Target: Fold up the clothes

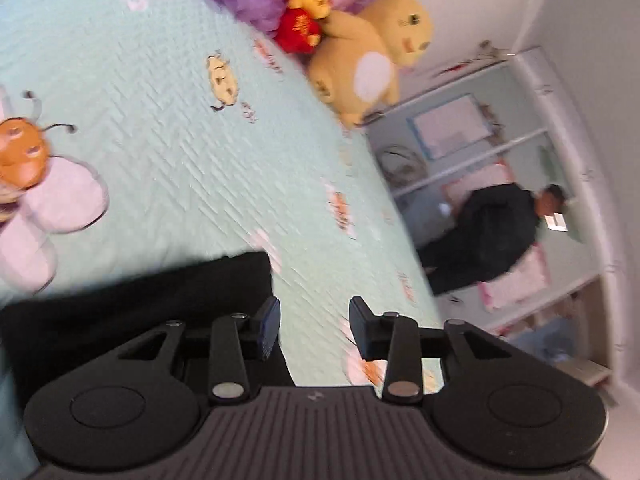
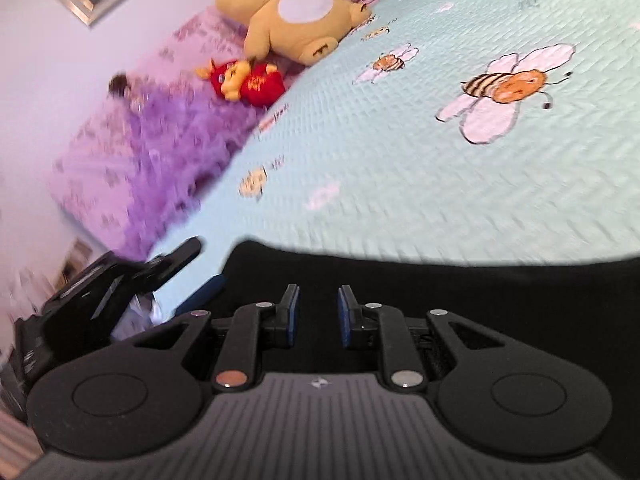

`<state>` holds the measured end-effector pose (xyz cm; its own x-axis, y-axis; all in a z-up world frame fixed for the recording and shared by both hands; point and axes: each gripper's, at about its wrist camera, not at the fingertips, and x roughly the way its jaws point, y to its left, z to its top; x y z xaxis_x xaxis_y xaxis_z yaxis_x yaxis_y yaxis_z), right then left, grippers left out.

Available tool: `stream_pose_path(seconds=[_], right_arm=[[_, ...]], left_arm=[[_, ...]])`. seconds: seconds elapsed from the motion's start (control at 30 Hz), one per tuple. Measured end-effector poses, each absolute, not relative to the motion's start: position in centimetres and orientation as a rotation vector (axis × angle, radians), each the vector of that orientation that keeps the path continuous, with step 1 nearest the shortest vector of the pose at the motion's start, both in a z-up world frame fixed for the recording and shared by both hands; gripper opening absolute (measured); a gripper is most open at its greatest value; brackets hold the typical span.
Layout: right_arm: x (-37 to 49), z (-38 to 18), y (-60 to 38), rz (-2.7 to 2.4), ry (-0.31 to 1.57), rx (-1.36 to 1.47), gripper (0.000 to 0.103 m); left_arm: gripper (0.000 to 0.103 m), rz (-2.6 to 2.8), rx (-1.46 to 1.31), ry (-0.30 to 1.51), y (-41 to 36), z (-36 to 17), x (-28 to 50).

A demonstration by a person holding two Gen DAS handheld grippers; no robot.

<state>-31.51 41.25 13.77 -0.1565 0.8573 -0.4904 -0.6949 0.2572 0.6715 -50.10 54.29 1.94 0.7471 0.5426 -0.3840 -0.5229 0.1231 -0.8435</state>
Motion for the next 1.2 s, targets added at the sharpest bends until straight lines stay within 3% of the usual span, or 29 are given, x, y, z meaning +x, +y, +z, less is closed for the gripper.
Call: stream_pose_path(seconds=[0.07,0.1,0.13,0.17,0.23,0.5,0.53,0.7,0.73,0.8,0.9,0.93,1.07,1.2], right_arm=[[-30.8,12.1,41.7,1.370,1.077,0.228,0.021],[-30.4,11.3,41.9,1.368,1.088,0.243,0.022],[-30.1,10.4,42.1,1.366,1.098,0.257,0.022],[-29.7,9.6,42.4,1.364,1.109,0.271,0.017],[-29.0,7.9,42.8,1.360,1.131,0.300,0.000],[-29.3,8.9,42.8,1.306,1.105,0.269,0.000],[-29.8,9.8,42.6,1.301,1.072,0.251,0.008],[-30.5,9.8,43.9,1.356,1.075,0.218,0.012],[-29.9,8.9,44.3,1.343,1.105,0.222,0.000],[-28.0,7.2,43.6,1.320,1.171,0.361,0.000],[-27.4,9.2,41.3,1.225,1.095,0.372,0.000],[-27.6,10.4,40.4,1.200,1.046,0.343,0.008],[-28.1,13.3,35.7,1.202,0.971,0.342,0.019],[-26.2,11.3,32.0,1.059,1.031,0.306,0.019]], left_arm=[[0.033,0.754,-1.309,-0.005,55.9,-1.0,-49.3],[0.024,0.740,-1.349,-0.007,56.4,-2.5,-49.1],[0.005,0.724,-1.359,-0.021,56.3,-3.8,-49.4],[0.004,0.715,-1.328,-0.016,56.1,-4.1,-49.5],[0.004,0.705,-1.268,0.002,55.7,-4.5,-49.5],[0.005,0.755,-1.175,0.049,55.4,-4.0,-48.4],[0.005,0.757,-1.169,0.046,55.2,-4.0,-48.4],[0.005,0.766,-1.145,0.037,55.1,-4.1,-48.1],[0.005,0.764,-1.143,0.034,55.3,-4.2,-47.9],[0.005,0.762,-1.138,0.030,55.3,-4.3,-47.8],[0.005,0.768,-1.125,0.029,55.0,-4.3,-47.7],[0.005,0.772,-1.120,0.029,55.0,-4.3,-47.6],[0.005,0.778,-1.109,0.029,54.9,-4.3,-47.4],[0.005,0.777,-1.104,0.026,55.0,-4.4,-47.3]])
